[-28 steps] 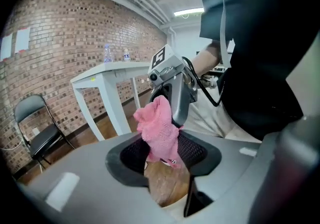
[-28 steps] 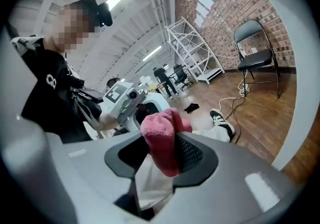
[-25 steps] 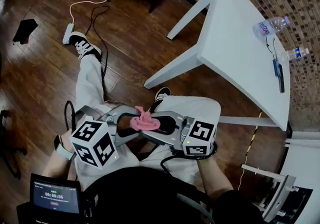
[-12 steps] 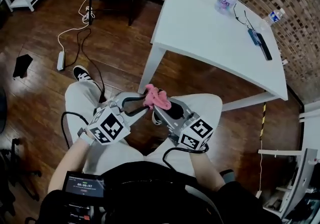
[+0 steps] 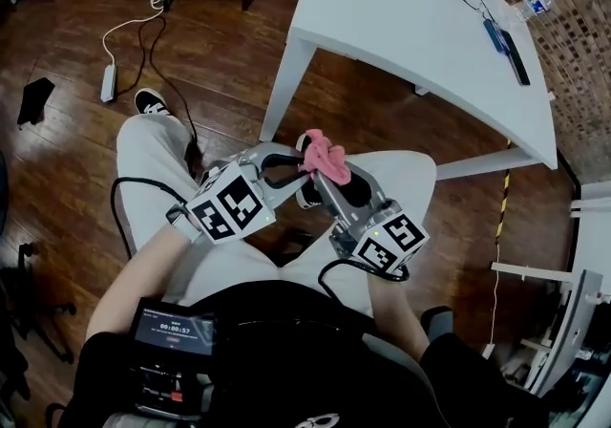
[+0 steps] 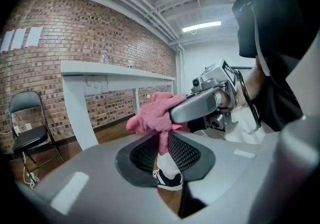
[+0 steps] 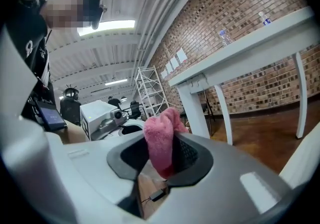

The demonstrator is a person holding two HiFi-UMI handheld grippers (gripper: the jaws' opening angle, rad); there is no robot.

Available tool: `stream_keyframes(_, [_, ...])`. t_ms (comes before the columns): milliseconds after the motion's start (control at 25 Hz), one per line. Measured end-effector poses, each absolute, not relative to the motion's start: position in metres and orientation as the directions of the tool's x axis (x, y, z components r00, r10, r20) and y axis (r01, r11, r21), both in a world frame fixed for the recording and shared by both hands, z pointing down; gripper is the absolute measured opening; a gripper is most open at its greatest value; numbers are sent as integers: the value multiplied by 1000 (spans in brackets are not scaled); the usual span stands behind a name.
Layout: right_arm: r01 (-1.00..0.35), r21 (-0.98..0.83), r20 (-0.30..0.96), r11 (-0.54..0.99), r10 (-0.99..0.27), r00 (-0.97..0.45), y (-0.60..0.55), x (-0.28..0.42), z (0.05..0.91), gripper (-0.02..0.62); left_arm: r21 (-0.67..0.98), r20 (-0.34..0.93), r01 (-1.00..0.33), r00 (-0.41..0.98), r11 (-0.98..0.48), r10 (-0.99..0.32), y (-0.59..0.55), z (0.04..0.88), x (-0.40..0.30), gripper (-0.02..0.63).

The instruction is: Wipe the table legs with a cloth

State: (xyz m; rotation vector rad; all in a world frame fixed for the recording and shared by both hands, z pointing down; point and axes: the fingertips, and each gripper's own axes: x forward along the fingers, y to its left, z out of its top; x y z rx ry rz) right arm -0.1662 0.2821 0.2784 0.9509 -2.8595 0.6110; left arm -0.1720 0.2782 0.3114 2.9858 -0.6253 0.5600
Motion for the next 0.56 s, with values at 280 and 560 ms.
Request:
stream_keyframes(280, [-619, -335, 270, 711, -557, -786, 306, -113, 286, 92, 68, 339, -393, 874, -917, -349, 302, 318, -121, 61])
stream_keyframes(560, [-568, -375, 233, 733, -518, -823, 282, -151, 288, 92, 44, 407, -420, 836, -907, -367, 282, 322, -155, 61])
